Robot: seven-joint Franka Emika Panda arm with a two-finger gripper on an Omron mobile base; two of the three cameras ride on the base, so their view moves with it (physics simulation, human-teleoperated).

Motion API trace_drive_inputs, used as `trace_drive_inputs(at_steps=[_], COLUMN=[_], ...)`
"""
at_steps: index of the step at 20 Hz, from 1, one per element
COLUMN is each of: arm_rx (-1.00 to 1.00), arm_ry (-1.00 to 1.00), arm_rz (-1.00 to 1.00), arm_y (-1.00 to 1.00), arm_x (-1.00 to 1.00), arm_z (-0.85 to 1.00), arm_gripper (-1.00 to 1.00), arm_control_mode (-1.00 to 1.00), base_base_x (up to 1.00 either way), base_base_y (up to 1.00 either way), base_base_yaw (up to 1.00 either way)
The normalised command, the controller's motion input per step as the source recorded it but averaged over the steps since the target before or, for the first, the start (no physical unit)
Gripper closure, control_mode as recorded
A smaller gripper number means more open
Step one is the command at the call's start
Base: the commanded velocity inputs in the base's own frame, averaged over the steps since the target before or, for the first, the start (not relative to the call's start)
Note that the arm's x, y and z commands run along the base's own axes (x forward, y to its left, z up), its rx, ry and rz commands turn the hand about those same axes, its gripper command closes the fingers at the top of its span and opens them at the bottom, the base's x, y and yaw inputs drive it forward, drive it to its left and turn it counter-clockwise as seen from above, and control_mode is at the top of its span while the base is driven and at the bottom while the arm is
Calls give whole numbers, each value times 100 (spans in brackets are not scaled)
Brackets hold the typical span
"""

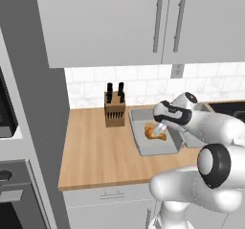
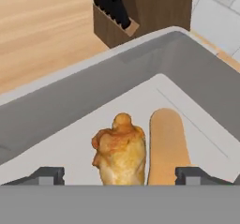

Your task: Place one squash and one chicken drumstick in each tupperware on the nearby counter, to pack two identical lunches.

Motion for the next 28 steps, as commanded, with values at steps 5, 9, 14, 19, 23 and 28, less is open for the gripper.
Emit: trace_drive_inputs(at_steps=[5,9,14,19,23,28], arm_rx=[-1,-4,-1,2,6,5], arm_ry=[5,-13,-22,-5,0,-5], arm_rz=[-6,-48,-66,-40,-30,-19], arm_y=[2,1,15,2,-10,0], arm_x=[-38,-92,-61,-96,-100,-100], arm_z=[55,0,12,7,35,32], arm_gripper=[-100,-100,-100,-100,-100,-100], arm_control_mode=[-100,-100,-100,-100,-100,-100], base_base_x=[0,0,0,0,0,0], base_base_y=[0,0,0,0,0,0], base_base_yaw=[0,0,0,0,0,0])
